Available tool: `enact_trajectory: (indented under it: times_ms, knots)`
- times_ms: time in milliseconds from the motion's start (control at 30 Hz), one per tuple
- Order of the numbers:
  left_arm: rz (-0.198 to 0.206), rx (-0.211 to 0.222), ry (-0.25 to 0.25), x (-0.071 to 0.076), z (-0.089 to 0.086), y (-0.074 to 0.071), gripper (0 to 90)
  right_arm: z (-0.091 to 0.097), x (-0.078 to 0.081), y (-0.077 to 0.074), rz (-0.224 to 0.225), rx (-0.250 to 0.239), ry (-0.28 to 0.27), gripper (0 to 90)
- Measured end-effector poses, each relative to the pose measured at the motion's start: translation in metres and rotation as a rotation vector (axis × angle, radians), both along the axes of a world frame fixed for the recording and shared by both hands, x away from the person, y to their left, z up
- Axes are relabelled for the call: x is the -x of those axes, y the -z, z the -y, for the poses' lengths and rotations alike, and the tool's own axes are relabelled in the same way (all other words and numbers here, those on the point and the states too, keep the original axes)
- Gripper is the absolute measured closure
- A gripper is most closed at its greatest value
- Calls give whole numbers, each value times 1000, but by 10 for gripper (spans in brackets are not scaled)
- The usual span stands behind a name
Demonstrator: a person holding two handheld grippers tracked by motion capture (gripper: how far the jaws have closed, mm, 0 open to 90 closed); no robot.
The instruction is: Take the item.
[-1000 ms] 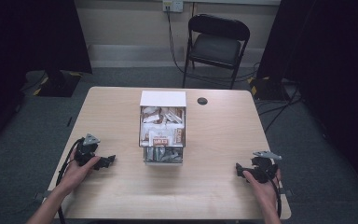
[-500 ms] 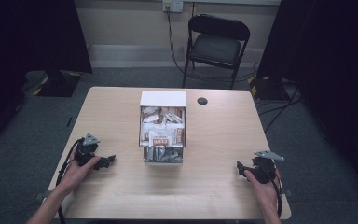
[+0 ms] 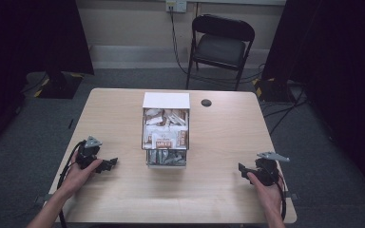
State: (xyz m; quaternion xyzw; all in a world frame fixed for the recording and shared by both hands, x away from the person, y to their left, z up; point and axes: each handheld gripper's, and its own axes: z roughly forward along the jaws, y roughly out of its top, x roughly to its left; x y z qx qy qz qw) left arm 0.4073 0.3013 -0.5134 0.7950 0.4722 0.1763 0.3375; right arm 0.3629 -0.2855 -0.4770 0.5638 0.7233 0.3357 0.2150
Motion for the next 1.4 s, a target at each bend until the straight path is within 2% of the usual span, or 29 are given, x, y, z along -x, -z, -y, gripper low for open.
enact_trajectory:
  times_ms: [100,300,467,533,667,867,967,1067,1400]
  knots:
    - [0,0,0,0,0,0,0,-6,1,-6,7,-26,-35,280]
    - [0,0,0,0,0,0,0,-15,3,-16,34,-39,-74,292]
    - [0,0,0,0,0,0,0,-19,4,-22,52,-61,-90,302]
    - [0,0,0,0,0,0,0,-20,4,-30,76,-74,-101,311]
    - [0,0,1,0,0,0,0,-19,5,-37,92,-99,-106,316]
    - [0,0,1,0,0,0,0,-25,7,-45,114,-104,-126,328]
    - [-1,2,1,0,0,0,0,-28,7,-52,135,-113,-137,347]
    - [0,0,1,0,0,0,0,-33,8,-63,162,-110,-172,384]
    - [0,0,1,0,0,0,0,-40,7,-80,170,-166,-221,426]
